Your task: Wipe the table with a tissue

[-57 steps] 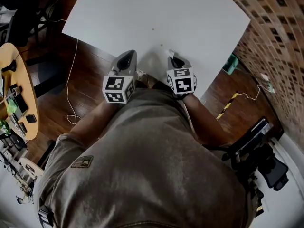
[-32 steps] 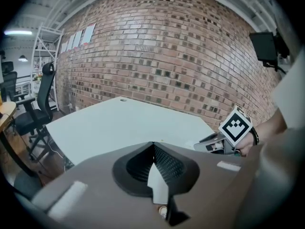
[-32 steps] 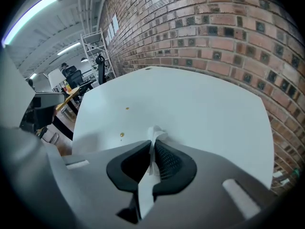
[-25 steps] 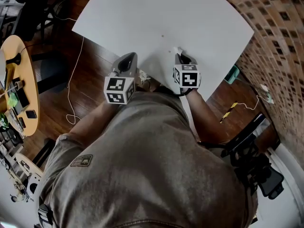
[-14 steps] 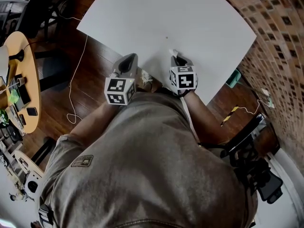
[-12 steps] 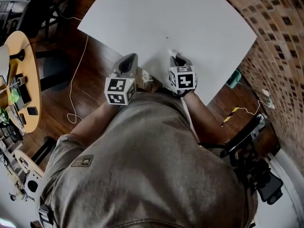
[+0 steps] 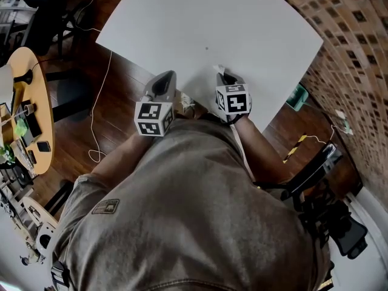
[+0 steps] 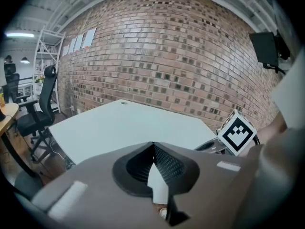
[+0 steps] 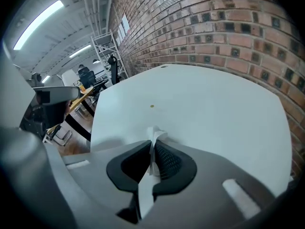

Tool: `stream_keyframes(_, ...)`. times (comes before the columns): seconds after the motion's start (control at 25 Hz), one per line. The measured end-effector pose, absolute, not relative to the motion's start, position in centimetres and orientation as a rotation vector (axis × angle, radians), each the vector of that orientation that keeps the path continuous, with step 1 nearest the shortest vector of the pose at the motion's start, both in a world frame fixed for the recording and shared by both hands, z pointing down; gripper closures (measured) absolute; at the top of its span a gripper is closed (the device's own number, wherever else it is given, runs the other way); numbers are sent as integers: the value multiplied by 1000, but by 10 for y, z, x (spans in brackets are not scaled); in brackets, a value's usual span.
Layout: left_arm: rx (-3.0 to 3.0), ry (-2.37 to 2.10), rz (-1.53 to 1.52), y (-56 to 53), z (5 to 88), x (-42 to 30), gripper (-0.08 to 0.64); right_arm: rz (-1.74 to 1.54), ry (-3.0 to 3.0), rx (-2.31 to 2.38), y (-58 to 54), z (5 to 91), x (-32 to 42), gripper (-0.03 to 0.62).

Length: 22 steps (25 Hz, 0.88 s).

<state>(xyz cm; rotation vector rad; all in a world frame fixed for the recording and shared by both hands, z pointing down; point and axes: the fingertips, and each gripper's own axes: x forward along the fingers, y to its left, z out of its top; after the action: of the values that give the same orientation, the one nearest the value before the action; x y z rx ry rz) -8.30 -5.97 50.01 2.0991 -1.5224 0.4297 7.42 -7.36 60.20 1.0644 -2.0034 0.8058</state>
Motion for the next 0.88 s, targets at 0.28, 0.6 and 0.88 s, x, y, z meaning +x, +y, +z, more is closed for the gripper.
stream_keyframes(0.28, 2130, -1472, 445, -63, 502, -60, 558, 834, -1941, 1194, -80, 601, 128, 560)
stream_keyframes(0.6, 2145, -1431, 465, -68, 507, -50, 558, 865, -1859, 1330, -84, 602, 177, 560)
stream_keyframes(0.88, 2133, -1439, 465, -71, 510, -66, 558, 853, -1852, 1333, -98, 602, 166, 560)
